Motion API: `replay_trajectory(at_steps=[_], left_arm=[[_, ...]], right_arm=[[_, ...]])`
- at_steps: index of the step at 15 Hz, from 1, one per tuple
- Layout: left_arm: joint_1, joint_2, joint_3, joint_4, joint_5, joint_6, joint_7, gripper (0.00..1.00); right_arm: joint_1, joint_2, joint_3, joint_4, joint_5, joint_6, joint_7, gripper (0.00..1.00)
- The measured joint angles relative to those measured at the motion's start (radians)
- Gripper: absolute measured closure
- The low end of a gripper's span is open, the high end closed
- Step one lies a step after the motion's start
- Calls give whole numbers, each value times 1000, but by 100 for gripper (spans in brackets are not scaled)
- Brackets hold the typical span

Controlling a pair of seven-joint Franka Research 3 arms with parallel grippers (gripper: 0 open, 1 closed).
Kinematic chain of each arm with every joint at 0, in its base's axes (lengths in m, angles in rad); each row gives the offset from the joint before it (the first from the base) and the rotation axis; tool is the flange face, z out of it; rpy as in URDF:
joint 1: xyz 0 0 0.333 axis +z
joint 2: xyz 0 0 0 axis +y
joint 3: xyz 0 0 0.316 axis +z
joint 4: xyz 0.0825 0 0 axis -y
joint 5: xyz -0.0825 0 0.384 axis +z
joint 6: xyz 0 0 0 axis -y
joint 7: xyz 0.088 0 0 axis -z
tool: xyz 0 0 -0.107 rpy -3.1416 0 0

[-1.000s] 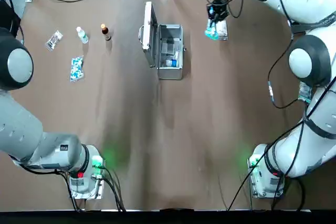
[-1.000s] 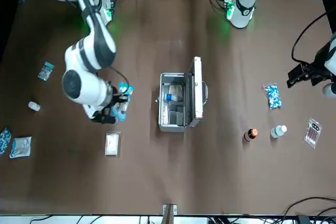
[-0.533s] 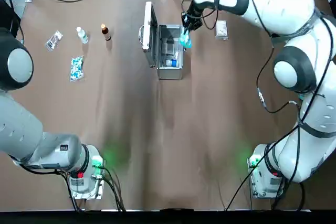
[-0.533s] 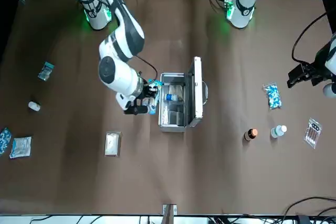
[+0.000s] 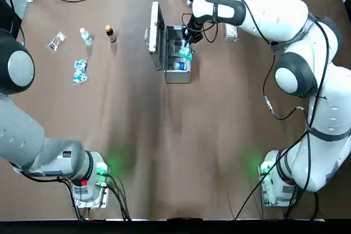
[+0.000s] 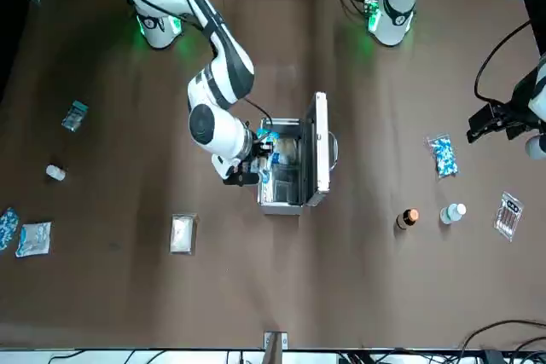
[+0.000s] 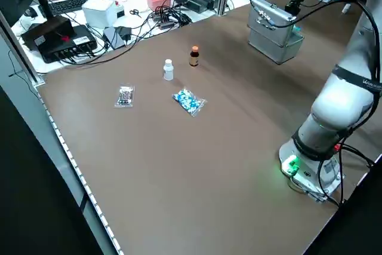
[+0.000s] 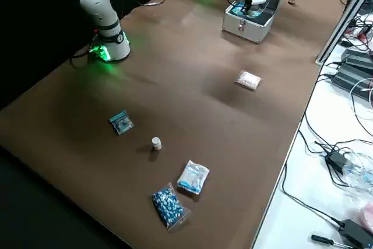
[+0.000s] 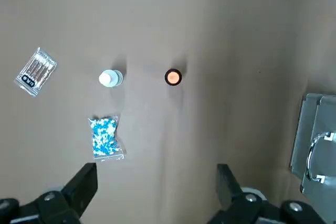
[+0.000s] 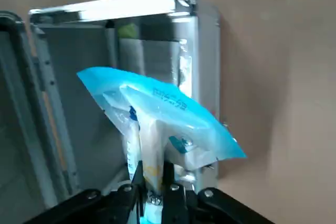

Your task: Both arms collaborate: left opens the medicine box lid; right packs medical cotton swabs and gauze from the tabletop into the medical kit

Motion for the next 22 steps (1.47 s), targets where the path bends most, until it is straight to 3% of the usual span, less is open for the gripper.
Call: replay_trajectory(at_steps=[8, 15, 18, 21, 22], left_arm=[[1, 0, 1, 0, 0, 0, 0, 0], [1, 0, 1, 0, 0, 8, 0, 0], [1, 0, 1, 0, 0, 9, 0, 0], [1, 0, 1, 0, 0, 9, 0, 0], [1, 0, 1, 0, 0, 9, 0, 0]], right_arm=[[34, 49, 0, 48, 13, 17, 3, 80], [38, 52, -6, 67, 11, 17, -1, 18], [23, 52, -33, 88, -33, 17, -1, 17], [-55, 52, -57, 101, -214, 15, -3, 16], [-77, 52, -59, 102, -262, 15, -5, 12]])
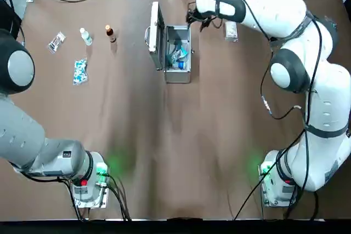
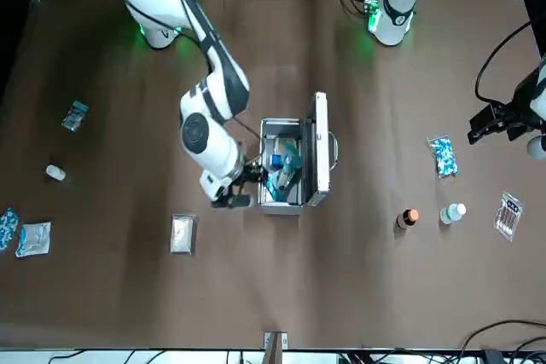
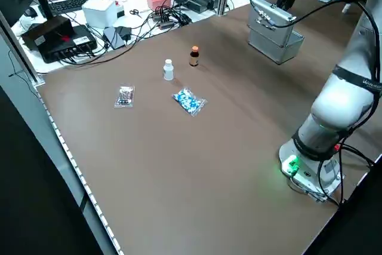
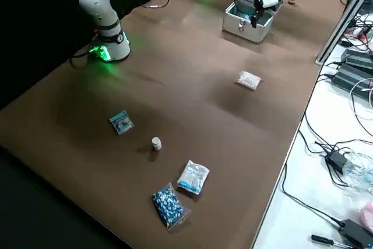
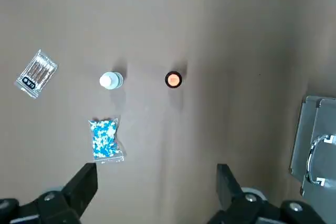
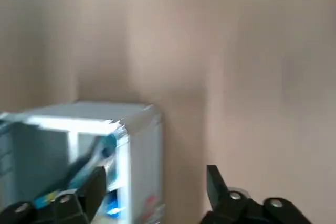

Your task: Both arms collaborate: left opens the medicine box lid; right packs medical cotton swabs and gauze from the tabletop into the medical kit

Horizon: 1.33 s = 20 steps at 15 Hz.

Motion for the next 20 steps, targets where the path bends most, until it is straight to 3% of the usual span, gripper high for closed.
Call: replay_trajectory(at_steps=[2, 6, 13, 20], left_arm=[[0, 0, 0, 0, 0, 0, 0, 0], [0, 0, 0, 0, 0, 1, 0, 0], [0, 0, 0, 0, 0, 1, 0, 0], [0, 0, 0, 0, 0, 1, 0, 0]], right_arm=[[-38, 0, -2, 2, -77, 0, -2, 2], [-115, 0, -6, 3, -146, 0, -43, 1], [-259, 32, -9, 2, -155, 22, -232, 1], [-297, 140, -8, 5, -155, 88, -281, 1]])
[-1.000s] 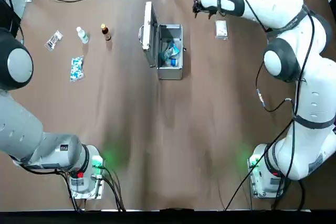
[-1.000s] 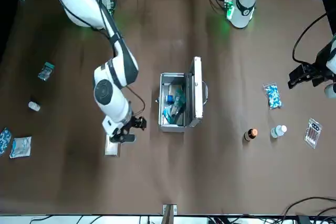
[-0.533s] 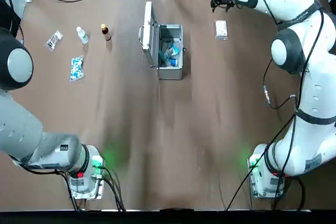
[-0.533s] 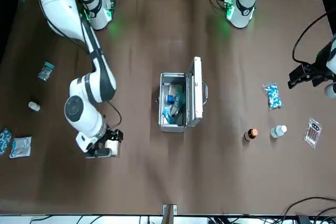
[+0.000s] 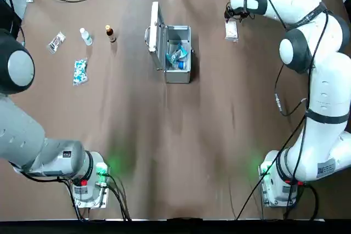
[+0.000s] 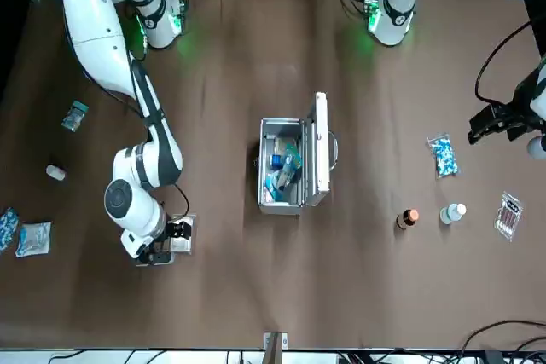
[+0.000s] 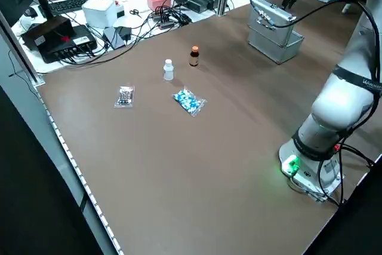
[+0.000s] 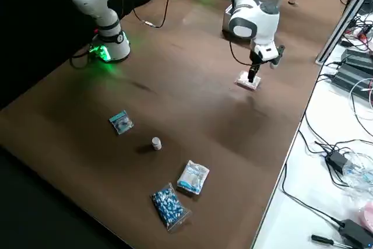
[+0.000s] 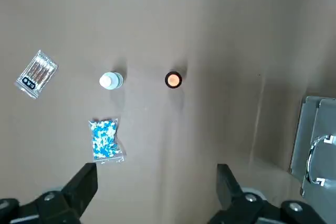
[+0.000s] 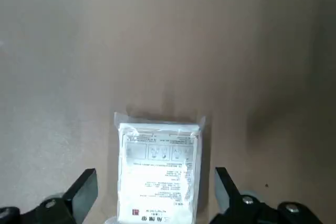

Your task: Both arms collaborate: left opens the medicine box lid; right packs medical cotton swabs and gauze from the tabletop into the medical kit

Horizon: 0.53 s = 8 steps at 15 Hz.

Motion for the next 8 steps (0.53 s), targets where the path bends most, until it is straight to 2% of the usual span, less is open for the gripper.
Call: replay_trajectory(at_steps=[8], left_arm=[[0, 0, 0, 0, 0, 0, 0, 0]], right_arm=[[-8, 38, 1, 4, 0, 0, 0, 1]])
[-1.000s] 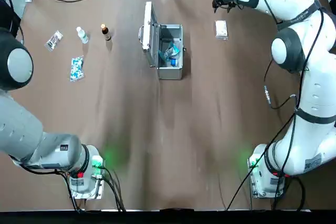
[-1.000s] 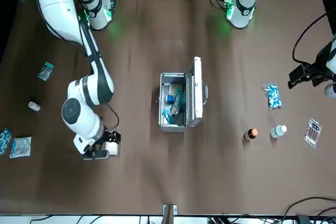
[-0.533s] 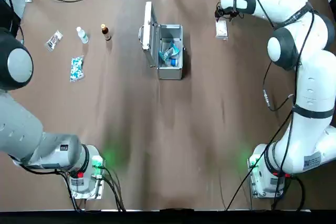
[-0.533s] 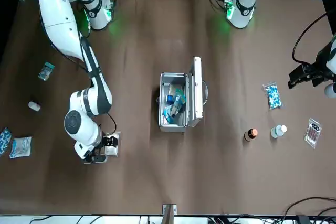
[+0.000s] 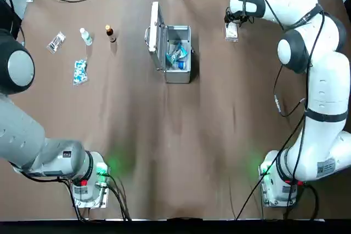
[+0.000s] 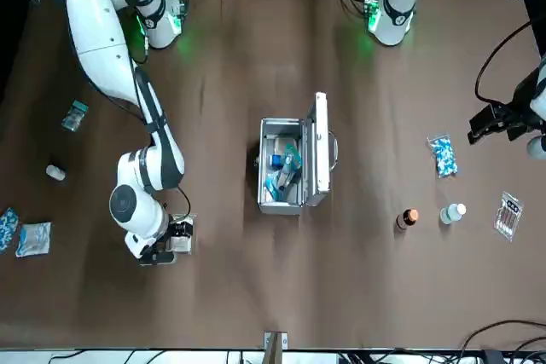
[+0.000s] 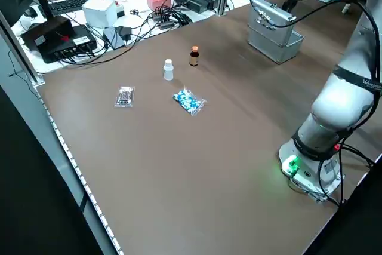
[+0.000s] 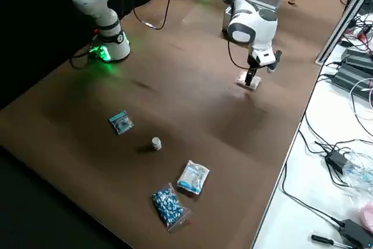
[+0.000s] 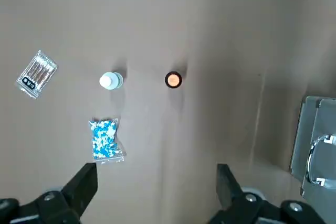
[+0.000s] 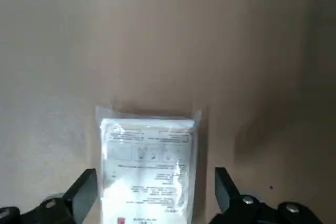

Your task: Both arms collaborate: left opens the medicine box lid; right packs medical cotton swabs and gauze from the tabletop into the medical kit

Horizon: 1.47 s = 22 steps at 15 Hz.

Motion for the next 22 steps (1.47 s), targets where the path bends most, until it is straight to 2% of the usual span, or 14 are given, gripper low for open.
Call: replay_trajectory(at_steps=[12, 16, 22], left_arm=[[0, 0, 0, 0, 0, 0, 0, 0], [0, 0, 0, 0, 0, 3, -1, 0], [0, 0, 0, 0, 0, 4, -1, 0]], right_arm=[[3, 22, 10, 3, 0, -1, 1, 2], [4, 23, 13, 3, 1, -4, 3, 11], [6, 20, 15, 29, 2, -50, 41, 61]])
